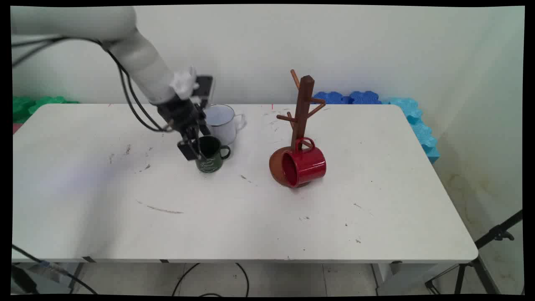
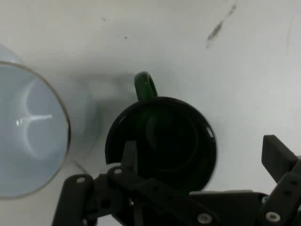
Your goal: Pick up the red mug from the rack
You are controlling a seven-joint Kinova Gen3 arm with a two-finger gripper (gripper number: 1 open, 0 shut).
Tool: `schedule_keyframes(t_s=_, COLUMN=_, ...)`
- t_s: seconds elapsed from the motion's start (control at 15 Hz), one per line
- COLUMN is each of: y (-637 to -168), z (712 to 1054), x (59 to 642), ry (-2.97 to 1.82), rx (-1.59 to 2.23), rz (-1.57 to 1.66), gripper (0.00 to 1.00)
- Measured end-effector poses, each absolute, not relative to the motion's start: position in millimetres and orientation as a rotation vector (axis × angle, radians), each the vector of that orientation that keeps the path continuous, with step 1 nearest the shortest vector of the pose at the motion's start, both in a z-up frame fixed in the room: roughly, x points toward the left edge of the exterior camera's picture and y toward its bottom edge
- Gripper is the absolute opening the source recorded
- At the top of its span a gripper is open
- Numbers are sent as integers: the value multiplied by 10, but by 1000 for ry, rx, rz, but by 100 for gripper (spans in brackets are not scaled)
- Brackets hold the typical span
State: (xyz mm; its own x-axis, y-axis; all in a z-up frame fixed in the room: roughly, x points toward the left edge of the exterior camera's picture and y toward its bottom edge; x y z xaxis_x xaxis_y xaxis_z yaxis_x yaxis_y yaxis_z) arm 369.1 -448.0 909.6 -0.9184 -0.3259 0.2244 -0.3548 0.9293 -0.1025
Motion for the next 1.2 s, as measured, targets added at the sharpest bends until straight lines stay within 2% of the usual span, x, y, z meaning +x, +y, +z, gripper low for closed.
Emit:
schedule_keyframes(t_s=0.2, y=-4329, z=9498, x=3659, ry=-2768, rx=616, rz=189, gripper=100)
schedule_keyframes(t_s=0.6, y=-4072, z=9796, x=3729, ry=-2474, rx=720, rz=173, gripper=100)
schedule_keyframes(t_s=0.73, y=-3993, z=9737, x=3821, ry=-2385, rx=743, rz=182, gripper=100)
schedule_keyframes(t_s=1.2, y=-3740, z=9200, x=3985, ry=-2213, rx=786, rz=174, gripper=100)
